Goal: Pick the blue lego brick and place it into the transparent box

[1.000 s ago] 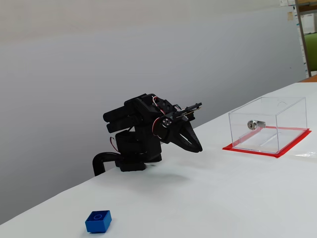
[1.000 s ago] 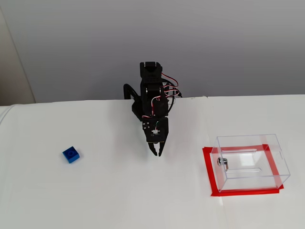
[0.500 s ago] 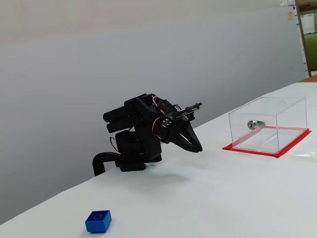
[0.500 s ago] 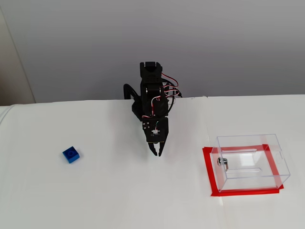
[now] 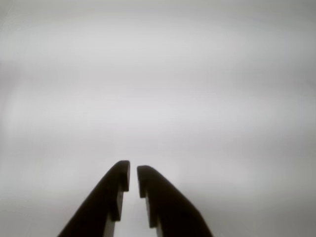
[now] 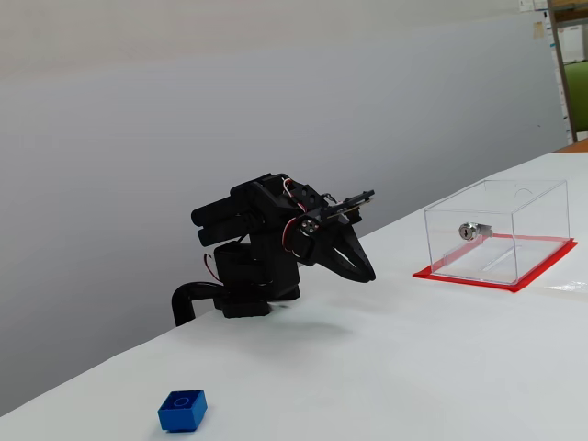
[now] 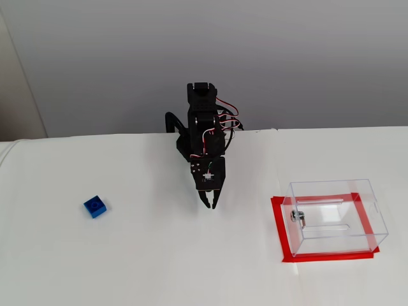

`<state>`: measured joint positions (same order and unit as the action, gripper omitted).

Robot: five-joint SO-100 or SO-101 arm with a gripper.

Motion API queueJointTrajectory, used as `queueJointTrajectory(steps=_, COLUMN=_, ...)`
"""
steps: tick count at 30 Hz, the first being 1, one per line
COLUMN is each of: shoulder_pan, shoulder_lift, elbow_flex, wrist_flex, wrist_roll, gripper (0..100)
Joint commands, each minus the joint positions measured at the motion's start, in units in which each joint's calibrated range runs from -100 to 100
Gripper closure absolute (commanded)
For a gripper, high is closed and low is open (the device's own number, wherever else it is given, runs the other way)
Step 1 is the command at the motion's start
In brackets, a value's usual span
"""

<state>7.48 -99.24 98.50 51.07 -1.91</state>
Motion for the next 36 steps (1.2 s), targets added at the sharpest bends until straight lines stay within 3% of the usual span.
queueJointTrajectory(steps=1, shoulder_pan=-0.1, shoulder_lift=-0.6, elbow_flex=-0.5, wrist_flex=-0.2, wrist_roll=0.0, gripper=98)
queueJointTrajectory(steps=14, shoulder_pan=0.2, shoulder_lift=0.3, elbow_flex=-13.4, wrist_flex=-0.1, wrist_roll=-0.3, gripper=98)
queueJointTrajectory(steps=20, shoulder_pan=0.8, shoulder_lift=11.5, elbow_flex=-22.1, wrist_flex=-0.1, wrist_roll=0.0, gripper=98)
queueJointTrajectory(steps=36, shoulder_pan=20.4, shoulder_lift=31.5, elbow_flex=-40.6, wrist_flex=-0.1, wrist_roll=-0.1, gripper=98)
